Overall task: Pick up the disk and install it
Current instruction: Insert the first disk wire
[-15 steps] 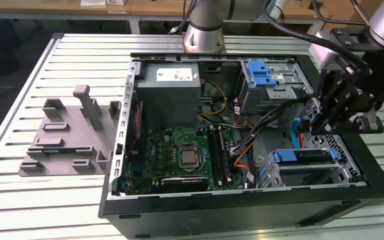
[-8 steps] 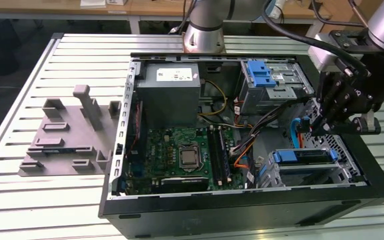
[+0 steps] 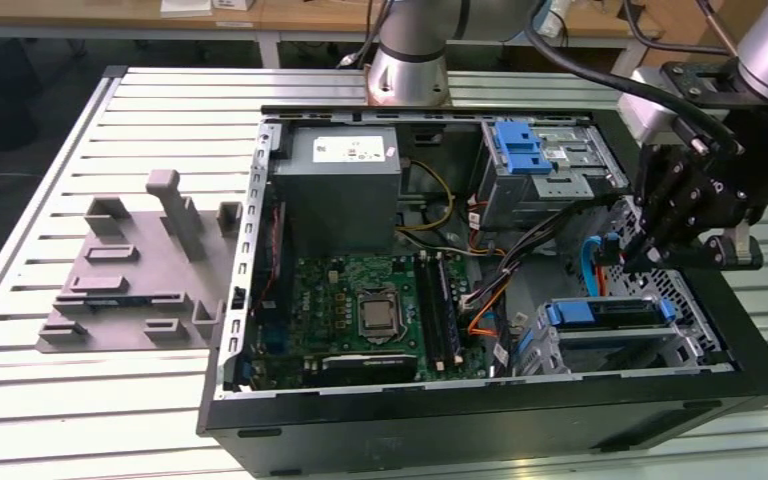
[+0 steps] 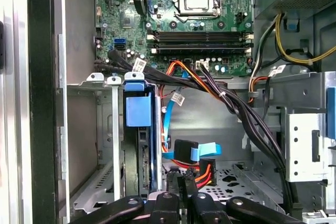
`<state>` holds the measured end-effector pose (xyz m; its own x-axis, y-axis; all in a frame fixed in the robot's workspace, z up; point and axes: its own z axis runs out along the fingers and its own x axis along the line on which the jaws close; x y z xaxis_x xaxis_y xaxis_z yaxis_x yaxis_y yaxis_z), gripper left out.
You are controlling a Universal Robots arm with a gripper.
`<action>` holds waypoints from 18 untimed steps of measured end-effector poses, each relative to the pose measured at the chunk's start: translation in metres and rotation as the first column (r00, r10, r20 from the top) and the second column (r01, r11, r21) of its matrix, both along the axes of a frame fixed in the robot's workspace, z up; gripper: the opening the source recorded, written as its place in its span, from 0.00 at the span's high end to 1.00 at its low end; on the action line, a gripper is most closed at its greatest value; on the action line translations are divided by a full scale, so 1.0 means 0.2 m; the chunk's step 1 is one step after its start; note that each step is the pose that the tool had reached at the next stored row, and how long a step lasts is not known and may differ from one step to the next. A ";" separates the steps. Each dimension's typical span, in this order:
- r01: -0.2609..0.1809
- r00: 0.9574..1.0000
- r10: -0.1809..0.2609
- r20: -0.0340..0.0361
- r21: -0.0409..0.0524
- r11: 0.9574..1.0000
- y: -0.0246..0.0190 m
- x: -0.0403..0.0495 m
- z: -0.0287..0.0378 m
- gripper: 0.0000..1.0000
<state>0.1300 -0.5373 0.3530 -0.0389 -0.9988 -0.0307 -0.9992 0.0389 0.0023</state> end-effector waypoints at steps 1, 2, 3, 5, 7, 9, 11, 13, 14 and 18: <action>0.000 1.000 0.000 0.000 0.000 1.000 -0.001 0.000 -0.002 0.84; 0.000 1.000 0.000 0.000 0.000 1.000 -0.003 0.000 -0.004 0.84; 0.000 1.000 0.000 0.000 0.000 1.000 -0.005 0.000 -0.007 0.84; 0.000 1.000 0.000 0.000 -0.001 1.000 -0.028 0.000 -0.047 0.84; 0.000 1.000 0.000 0.000 0.000 1.000 -0.028 0.000 -0.039 0.84; 0.000 1.000 0.000 0.000 0.000 1.000 -0.028 0.000 -0.037 0.84; 0.000 1.000 0.000 0.000 0.000 1.000 -0.028 0.000 -0.036 0.84; 0.000 1.000 0.000 0.000 0.000 1.000 -0.028 0.000 -0.036 0.84; 0.000 1.000 0.000 0.000 0.000 1.000 -0.028 0.000 -0.036 0.84; 0.000 1.000 0.000 0.000 0.000 1.000 -0.028 0.000 -0.036 0.84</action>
<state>0.1300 -0.5429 0.3459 -0.0389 -0.9988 -0.0307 -0.9992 0.0388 0.0023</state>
